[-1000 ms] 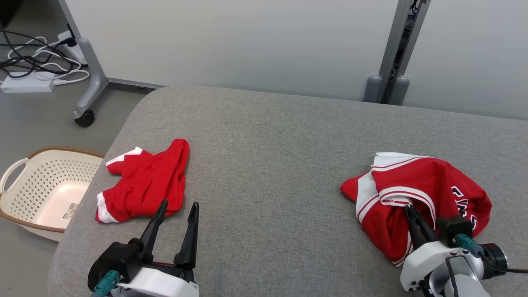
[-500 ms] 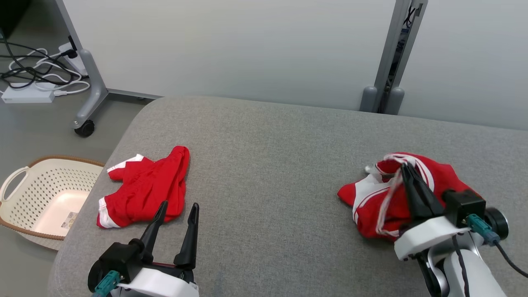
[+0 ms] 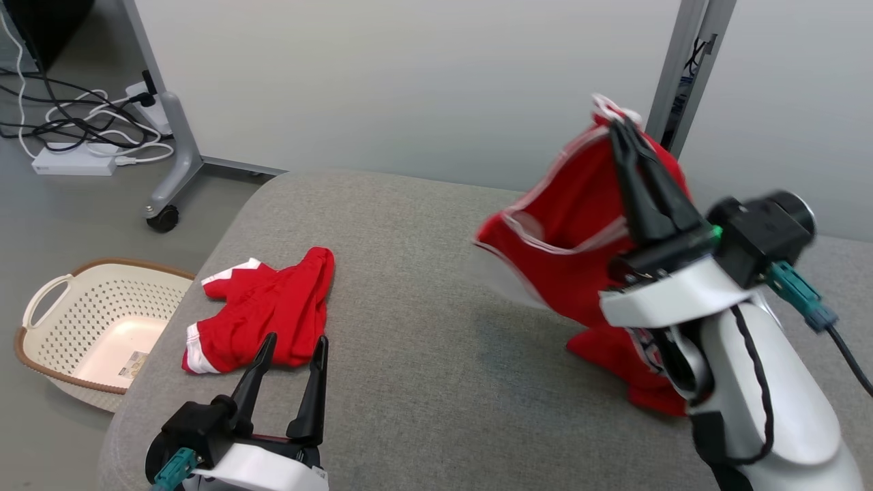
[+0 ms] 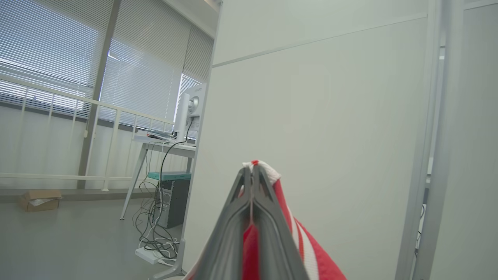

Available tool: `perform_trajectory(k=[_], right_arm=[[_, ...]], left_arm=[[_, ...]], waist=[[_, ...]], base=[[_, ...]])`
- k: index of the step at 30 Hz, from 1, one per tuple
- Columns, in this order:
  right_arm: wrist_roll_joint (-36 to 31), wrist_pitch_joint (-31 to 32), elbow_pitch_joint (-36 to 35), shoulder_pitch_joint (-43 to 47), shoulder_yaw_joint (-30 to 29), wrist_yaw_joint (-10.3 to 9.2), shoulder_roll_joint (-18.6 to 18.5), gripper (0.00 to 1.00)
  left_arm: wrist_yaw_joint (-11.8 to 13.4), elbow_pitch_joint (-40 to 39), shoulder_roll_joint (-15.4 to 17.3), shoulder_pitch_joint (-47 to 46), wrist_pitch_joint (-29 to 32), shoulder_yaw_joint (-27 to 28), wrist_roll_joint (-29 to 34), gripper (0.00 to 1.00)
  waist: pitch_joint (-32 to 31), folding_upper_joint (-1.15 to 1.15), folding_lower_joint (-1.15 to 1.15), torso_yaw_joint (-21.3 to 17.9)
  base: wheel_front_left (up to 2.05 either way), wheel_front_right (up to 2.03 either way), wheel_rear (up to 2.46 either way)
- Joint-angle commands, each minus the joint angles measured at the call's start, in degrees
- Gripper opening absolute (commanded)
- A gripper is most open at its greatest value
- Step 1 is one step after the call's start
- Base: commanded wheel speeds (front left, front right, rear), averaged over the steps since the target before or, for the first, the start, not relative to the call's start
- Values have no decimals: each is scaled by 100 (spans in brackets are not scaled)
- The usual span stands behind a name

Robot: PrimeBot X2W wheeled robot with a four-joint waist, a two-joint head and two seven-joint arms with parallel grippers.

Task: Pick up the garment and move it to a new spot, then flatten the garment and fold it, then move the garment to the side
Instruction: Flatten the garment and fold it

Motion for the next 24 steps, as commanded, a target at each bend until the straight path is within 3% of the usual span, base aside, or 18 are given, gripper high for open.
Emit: perform_trajectory(k=[1,6,9,17,20,24], right_arm=[[156,-6,-29,-208,176,-2,5,0],[759,-7,90,-1044,1018,-2,30,0],[1163,-6,187,-1410,1104,-2,32,0],[803,75,1258,-1493,-185,-2,42,0],[846,247,1995,-1362,-838,-2,41,0],[306,247,3122,-1329,-1819,-2,40,0]], left_arm=[[3,-11,21,41,-8,19,28,100],[-9,18,20,40,-8,-7,39,100],[-7,23,19,53,-8,-53,17,100],[-1,12,19,91,-8,-50,65,100],[3,-1,19,108,-8,-39,60,100],[0,-9,21,90,-8,-65,33,100]], waist=[[-16,0,0,43],[-60,0,0,190],[-77,0,0,298],[-41,0,0,464],[9,0,0,468],[97,0,0,433]], base=[[0,0,0],[0,0,0],[0,0,0],[0,0,0],[0,0,0],[0,0,0]])
